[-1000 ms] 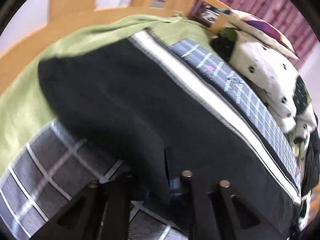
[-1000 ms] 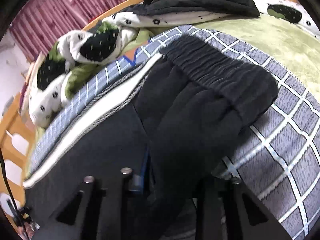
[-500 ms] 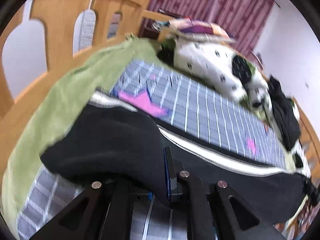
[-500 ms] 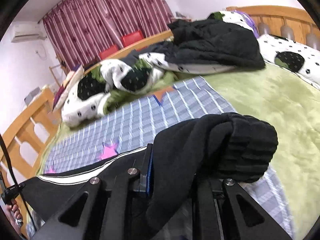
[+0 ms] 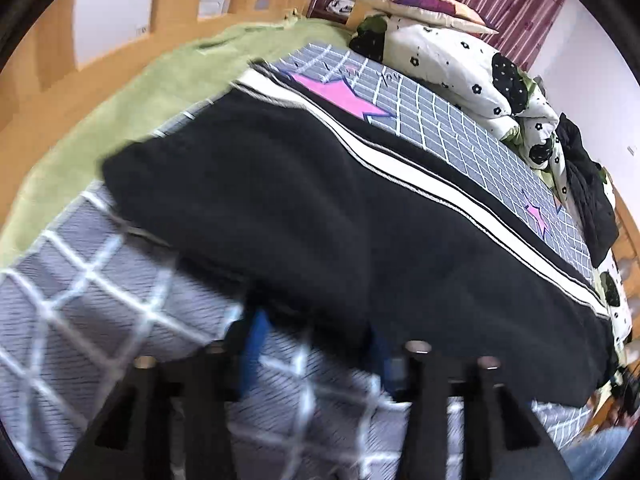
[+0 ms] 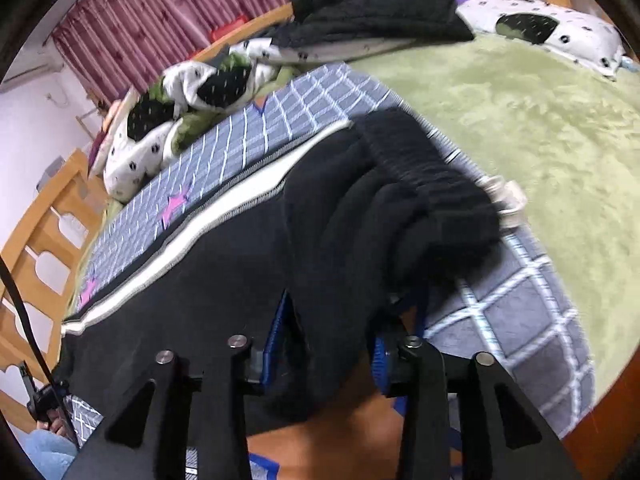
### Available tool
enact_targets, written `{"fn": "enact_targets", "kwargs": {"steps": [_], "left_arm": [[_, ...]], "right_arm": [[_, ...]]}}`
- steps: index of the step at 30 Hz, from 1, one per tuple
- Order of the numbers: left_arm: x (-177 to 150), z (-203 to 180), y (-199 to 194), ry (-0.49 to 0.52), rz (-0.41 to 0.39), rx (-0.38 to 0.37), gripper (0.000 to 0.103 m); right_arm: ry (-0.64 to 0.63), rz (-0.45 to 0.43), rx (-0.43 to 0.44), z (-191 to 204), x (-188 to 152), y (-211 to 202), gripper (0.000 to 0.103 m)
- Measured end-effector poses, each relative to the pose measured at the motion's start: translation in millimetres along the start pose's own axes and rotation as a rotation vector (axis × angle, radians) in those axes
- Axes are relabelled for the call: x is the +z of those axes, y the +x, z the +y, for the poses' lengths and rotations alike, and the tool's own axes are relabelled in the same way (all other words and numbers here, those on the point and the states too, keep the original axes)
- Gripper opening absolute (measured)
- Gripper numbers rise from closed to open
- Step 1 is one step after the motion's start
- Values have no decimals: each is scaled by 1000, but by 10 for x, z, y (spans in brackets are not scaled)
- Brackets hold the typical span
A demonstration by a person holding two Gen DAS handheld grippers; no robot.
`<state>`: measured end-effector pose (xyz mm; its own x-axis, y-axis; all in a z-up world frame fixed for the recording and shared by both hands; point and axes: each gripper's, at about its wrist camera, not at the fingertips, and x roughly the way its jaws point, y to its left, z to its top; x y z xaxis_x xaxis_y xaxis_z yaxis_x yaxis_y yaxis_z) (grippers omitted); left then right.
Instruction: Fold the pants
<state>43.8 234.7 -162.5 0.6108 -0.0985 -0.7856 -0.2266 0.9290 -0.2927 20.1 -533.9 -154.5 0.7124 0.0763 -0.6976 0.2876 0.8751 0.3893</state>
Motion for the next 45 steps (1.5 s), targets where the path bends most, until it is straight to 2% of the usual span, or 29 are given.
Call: {"fn": "enact_targets", "kwargs": {"steps": [1,2,3,5,7,8,9,10,11,13,16,18,19,22,23,24,25,26,28,30,32,33,35,37,38,39,41,43,45], "left_arm": [[-36,29,-59,1,-19,0,60],[-63,50,-119,7,-37,7,62],[-90,60,-157,17,-45,19,62],[-94,65,-198,22,-55,44,63],[-95,129,-269,-17,-86,68,63],[-83,160,-288,-37,-93,64,63],[-77,220,-311,-69,-101,44,63],[-74,269,-317,-94,-106,25,63],[-54,328,-313,-128,-108,7,63],[-9,395,-246,-169,-98,-17,63],[84,452,-58,-218,-65,-45,63],[154,471,70,-251,-62,-76,63],[180,491,114,-267,-69,-83,63],[236,598,216,-349,-90,-142,63],[254,622,250,-371,-88,-147,57],[301,642,283,-386,-90,-119,28],[335,644,280,-378,-102,-91,13],[386,659,243,-357,-128,-73,9],[505,717,99,-327,-183,-96,8],[639,757,-35,-297,-202,-130,9],[706,745,-50,-267,-175,-108,14],[714,727,-28,-241,-145,-41,19],[656,729,13,-192,-108,96,19],[556,779,-43,-165,-147,178,30],[528,826,-80,-167,-163,172,44],[501,874,-114,-189,-174,154,54],[499,990,-119,-255,-180,74,55],[559,1044,-1,-301,-135,-13,57],[644,1037,185,-323,-112,-18,57]], "right_arm": [[11,-35,-20,-18,15,-45,75],[28,-67,-30,-51,33,-75,81],[58,-94,-29,-112,67,-67,82],[134,-82,-19,-218,138,61,84],[213,-60,-20,-291,203,260,85],[225,-51,-40,-278,252,339,85],[223,-60,-57,-249,295,362,80],[216,-73,-76,-214,339,363,64],[182,-102,-112,-153,410,334,59],[104,-155,-117,-72,549,255,50],[-1,-221,-114,106,751,119,49],[-31,-226,-129,150,811,135,50],[-54,-206,-165,161,813,201,54],[-81,-88,-252,82,715,379,59],[-71,-49,-264,19,645,406,61],[-62,-45,-262,-35,580,376,62],[-54,-51,-264,-78,509,333,62],[-48,-58,-268,-111,442,264,62],[-37,-62,-272,-148,387,150,62],[-23,-60,-277,-167,348,59,62],[-23,-62,-293,-112,346,-18,62],[-29,-72,-307,-69,337,-57,62],[-51,-103,-317,56,324,-151,62],[-66,-117,-316,145,324,-192,62],[-79,-128,-320,217,319,-222,62],[-85,-136,-320,256,319,-241,62],[-95,-147,-307,351,337,-263,62],[-107,-150,-279,495,382,-242,62],[-112,-147,-260,606,423,-189,62]]}}
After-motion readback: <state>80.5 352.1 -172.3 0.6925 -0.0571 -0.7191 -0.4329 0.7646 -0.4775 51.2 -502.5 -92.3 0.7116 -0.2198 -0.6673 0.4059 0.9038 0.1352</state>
